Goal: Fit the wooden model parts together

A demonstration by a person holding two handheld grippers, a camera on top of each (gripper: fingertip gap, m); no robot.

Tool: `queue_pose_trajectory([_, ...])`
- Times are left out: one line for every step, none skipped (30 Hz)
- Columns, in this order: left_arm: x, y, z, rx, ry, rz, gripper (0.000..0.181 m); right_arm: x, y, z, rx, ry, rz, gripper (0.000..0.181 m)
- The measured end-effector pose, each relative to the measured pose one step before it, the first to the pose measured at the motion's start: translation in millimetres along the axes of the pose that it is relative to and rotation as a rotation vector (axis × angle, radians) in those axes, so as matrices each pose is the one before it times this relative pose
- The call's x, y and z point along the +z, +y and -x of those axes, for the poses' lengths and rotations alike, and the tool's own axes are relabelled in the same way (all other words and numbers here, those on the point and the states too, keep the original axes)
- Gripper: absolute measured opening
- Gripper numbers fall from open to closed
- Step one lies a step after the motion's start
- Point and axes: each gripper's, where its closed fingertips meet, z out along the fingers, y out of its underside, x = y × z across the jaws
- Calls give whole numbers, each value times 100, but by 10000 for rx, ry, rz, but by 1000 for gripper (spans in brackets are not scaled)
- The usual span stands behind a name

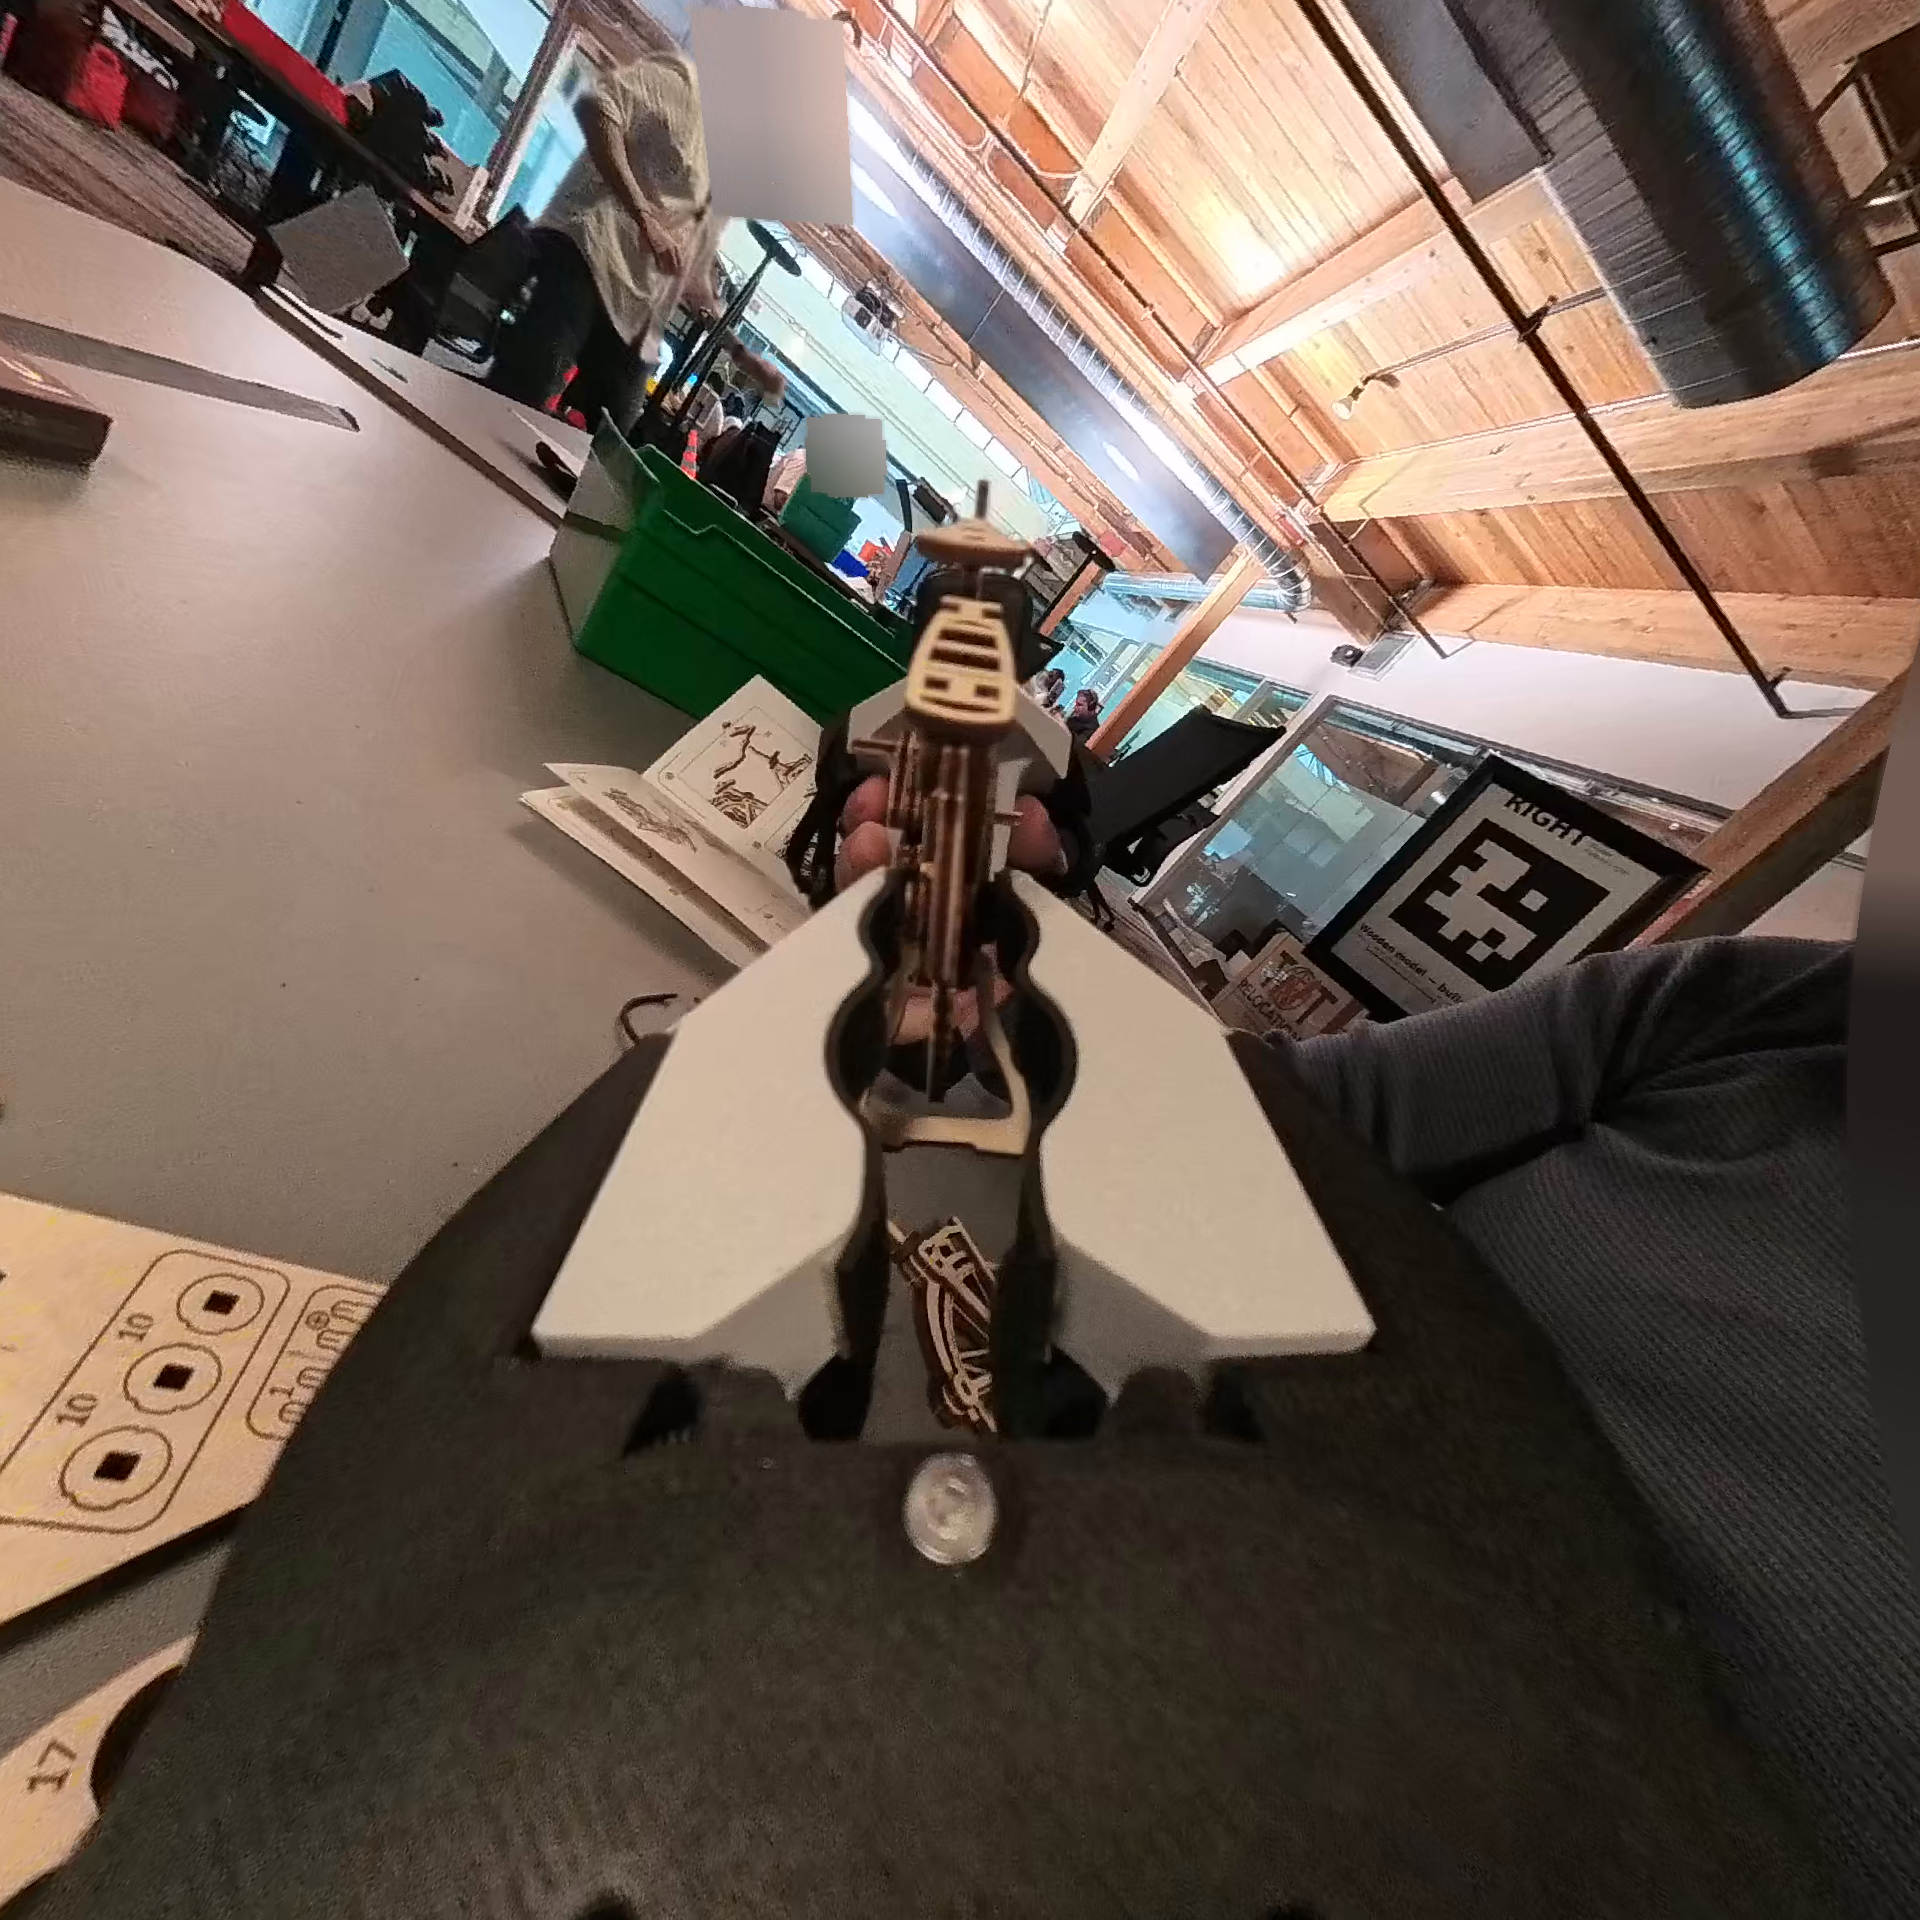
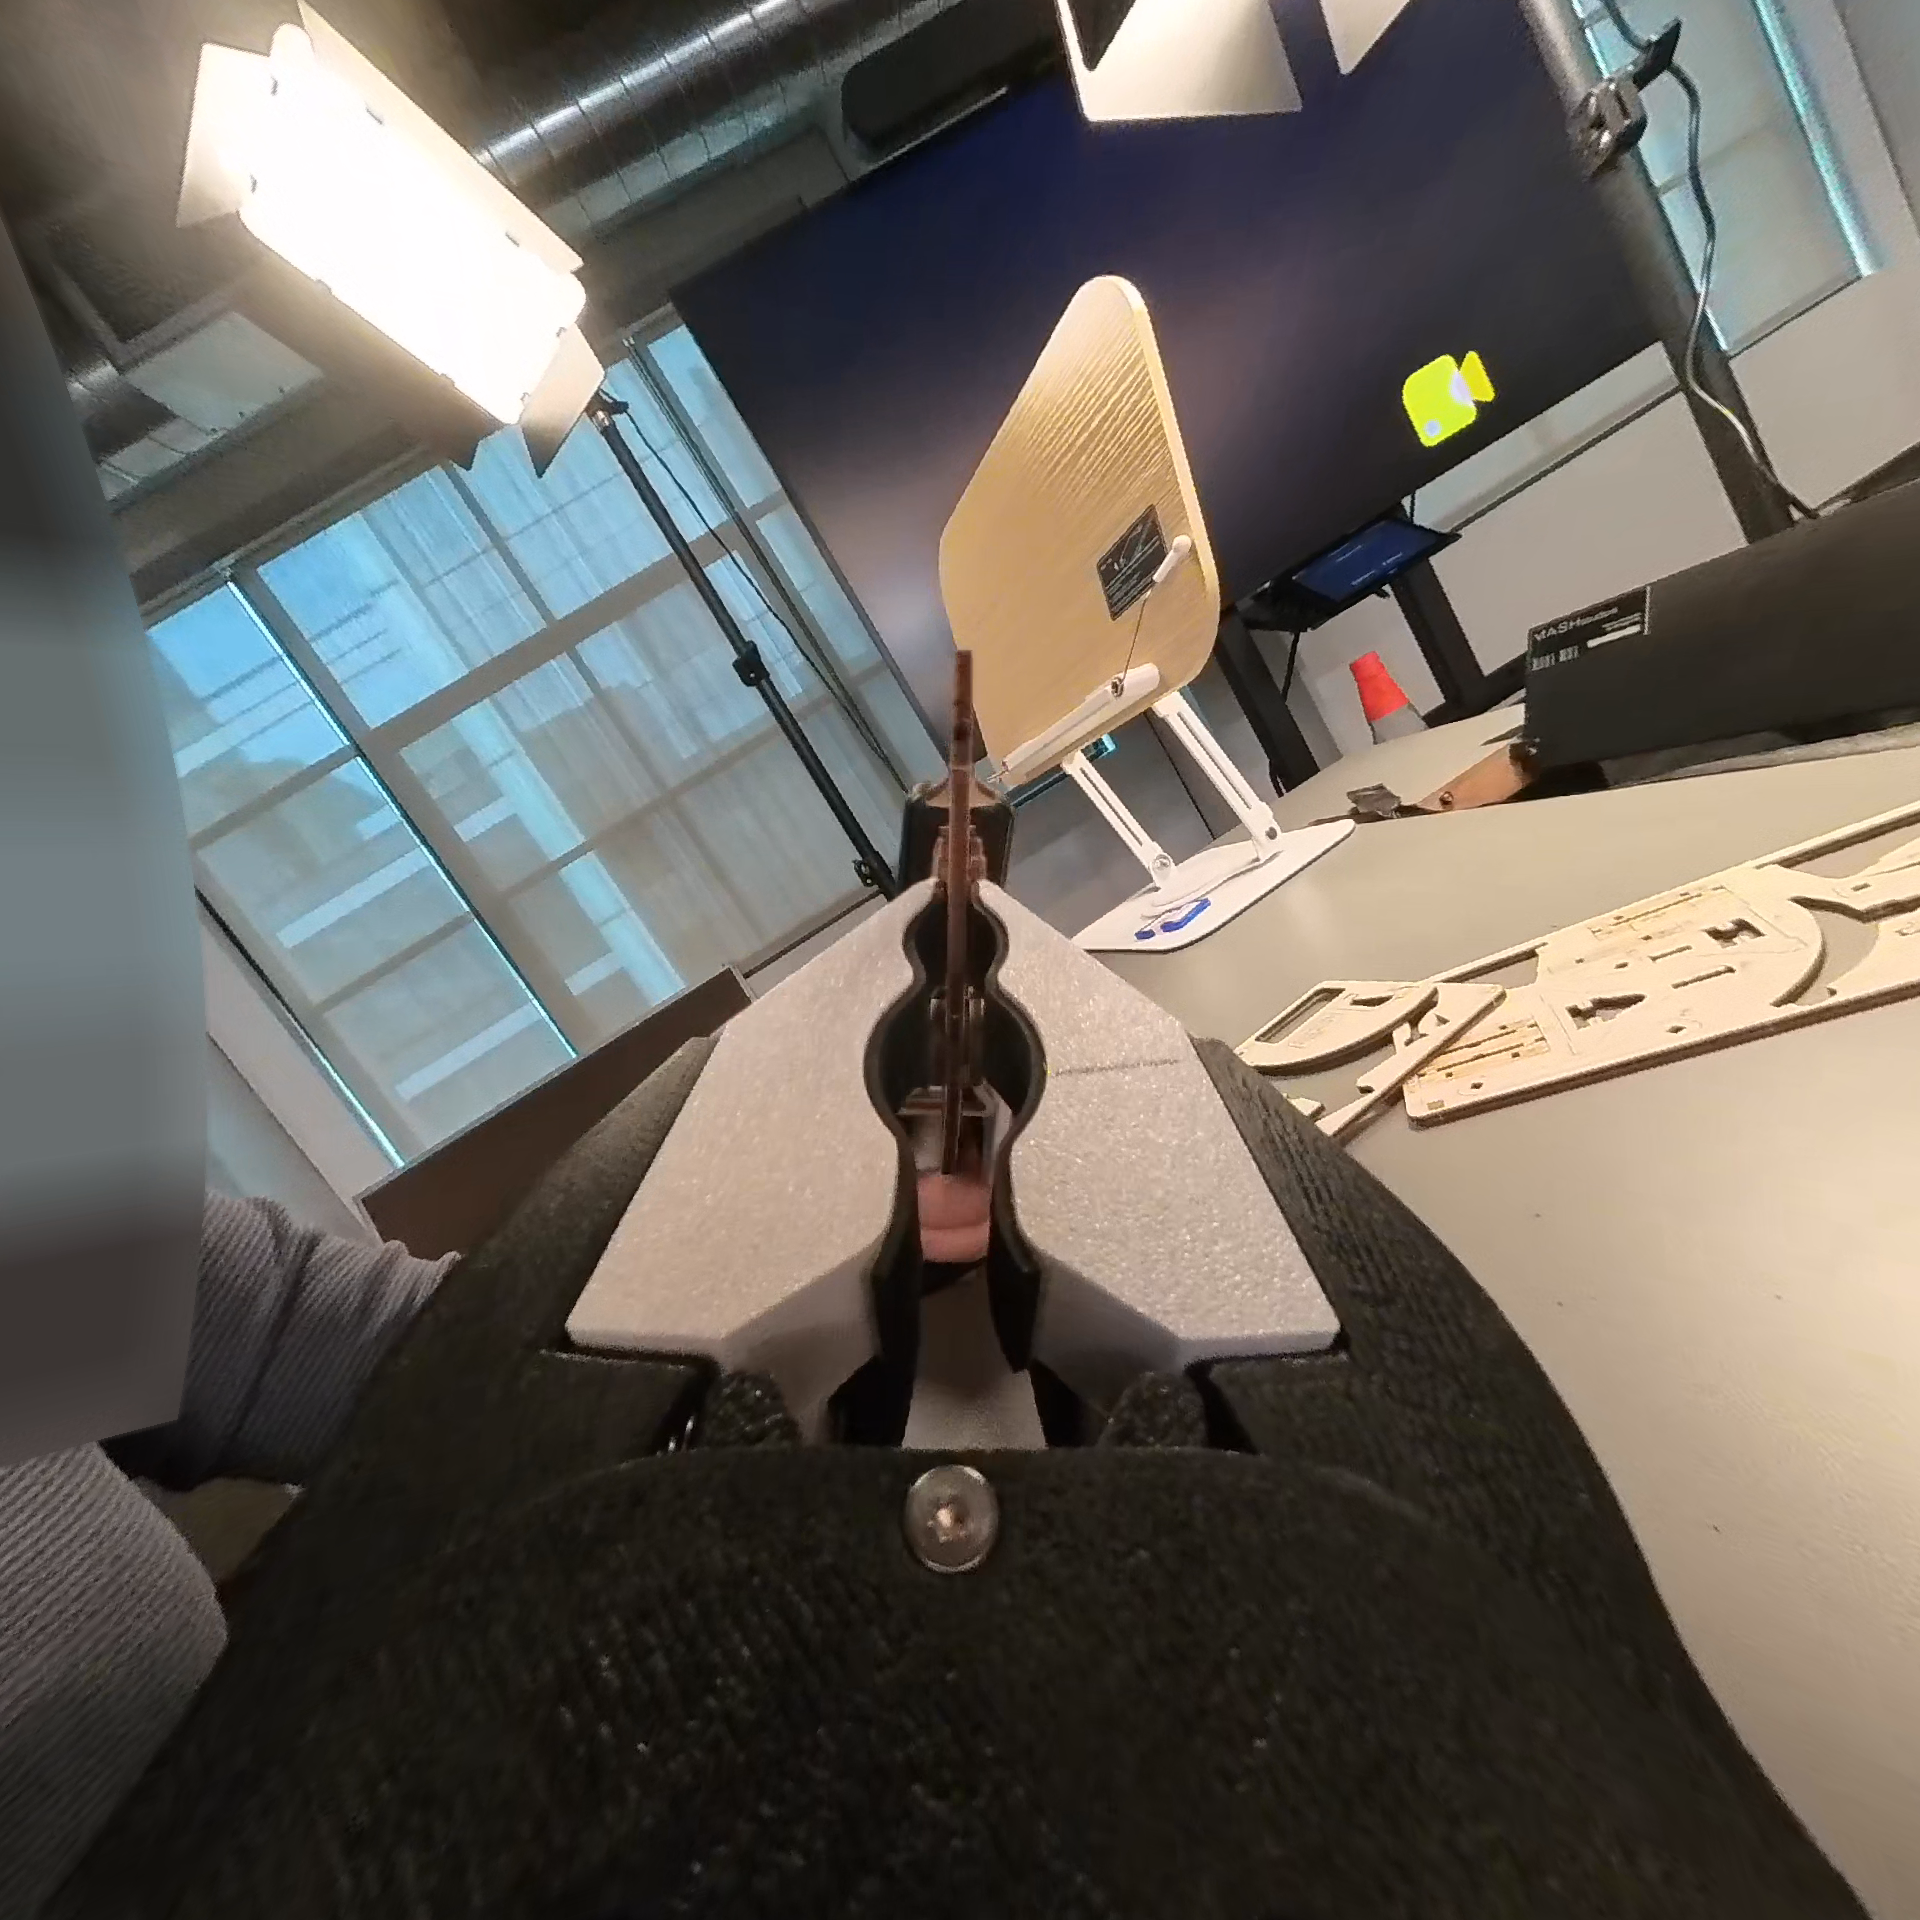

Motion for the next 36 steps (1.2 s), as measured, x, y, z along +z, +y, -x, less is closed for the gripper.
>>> queue_pose_trajectory([-12,-2,-43,62,1,14,16,33,-4,3,26,-11,-14,0])
queue_pose_trajectory([4,-16,-23,60,-27,11,16,24,-49,-21,31,18,-65,0])
queue_pose_trajectory([0,-9,-34,44,-12,10,16,17,-196,-3,2,42,-201,1])
queue_pose_trajectory([-40,-32,39,51,-44,-12,16,-35,-438,21,34,49,-361,12])
queue_pose_trajectory([-95,-113,100,32,-68,-62,16,-85,-522,-82,82,103,-373,25])
queue_pose_trajectory([-127,-144,74,-7,-36,-71,16,-146,-518,-104,46,91,-286,32])
queue_pose_trajectory([-152,-163,74,-11,-36,-78,15,-208,-583,-198,-37,161,-252,39])
queue_pose_trajectory([-170,-190,102,-4,-56,-95,16,-303,-766,-304,-133,248,-313,47])
queue_pose_trajectory([-163,-179,118,-6,-62,-92,15,-395,-963,-193,-212,215,-372,49])
queue_pose_trajectory([-136,-119,117,-4,-54,-61,16,-438,-1088,-49,-278,148,-383,49])
queue_pose_trajectory([-101,-62,123,8,-62,-36,15,-435,-1141,16,-364,157,-338,50])
queue_pose_trajectory([-95,-13,145,12,-66,-22,15,-425,-1217,100,-524,172,-323,50])
queue_pose_trajectory([-50,18,122,-7,-42,-5,15,-434,-1370,196,-699,171,-325,51])
queue_pose_trajectory([-30,39,128,-29,-30,0,16,-445,-1591,258,-836,179,-354,51])
queue_pose_trajectory([-6,57,141,-39,-37,6,16,-463,-1732,293,-939,141,-341,51])
queue_pose_trajectory([9,66,108,-54,-23,17,15,-489,-1734,262,-974,100,-326,51])
queue_pose_trajectory([15,20,31,-23,9,9,16,-550,-1547,136,-922,87,-300,51])
queue_pose_trajectory([10,21,-30,32,7,7,15,-576,-1118,66,-909,39,-185,50])
queue_pose_trajectory([13,68,-80,64,28,23,16,-592,-628,-122,-899,69,-35,50])
queue_pose_trajectory([10,69,-94,64,34,29,15,-598,-342,-466,-791,200,36,49])
queue_pose_trajectory([33,78,-15,43,-10,33,15,-569,-233,-607,-615,214,50,49])
queue_pose_trajectory([29,87,40,16,-31,45,15,-521,-140,-642,-521,192,63,48])
queue_pose_trajectory([45,92,37,2,-25,47,15,-479,-137,-727,-484,252,44,48])
queue_pose_trajectory([45,93,52,-2,-37,48,15,-425,-158,-751,-497,276,18,47])
queue_pose_trajectory([57,117,73,6,-52,60,15,-361,-146,-640,-527,236,18,45])
queue_pose_trajectory([63,139,64,2,-50,81,15,-298,-90,-516,-510,186,26,44])
queue_pose_trajectory([82,163,69,8,-59,99,15,-241,-55,-370,-390,103,3,43])
queue_pose_trajectory([106,192,49,40,-58,114,15,-148,73,-120,-191,-58,24,40])
queue_pose_trajectory([100,193,-22,59,-24,114,15,-43,279,-69,51,-76,101,39])
queue_pose_trajectory([100,162,14,51,-40,97,15,16,371,-186,251,28,119,40])
queue_pose_trajectory([89,146,33,25,-47,94,15,35,285,-214,334,61,64,40])
queue_pose_trajectory([76,128,-3,-3,-7,78,15,3,173,-198,299,40,27,40])
queue_pose_trajectory([58,108,-14,-32,18,55,15,-27,35,-239,212,81,-10,40])
queue_pose_trajectory([41,61,21,-37,-5,36,15,-32,-106,-271,178,105,-51,40])
queue_pose_trajectory([15,28,44,-19,-19,17,15,-32,-209,-167,236,52,-75,40])
queue_pose_trajectory([-3,5,7,-14,-2,2,15,-21,-324,-104,282,16,-109,40])
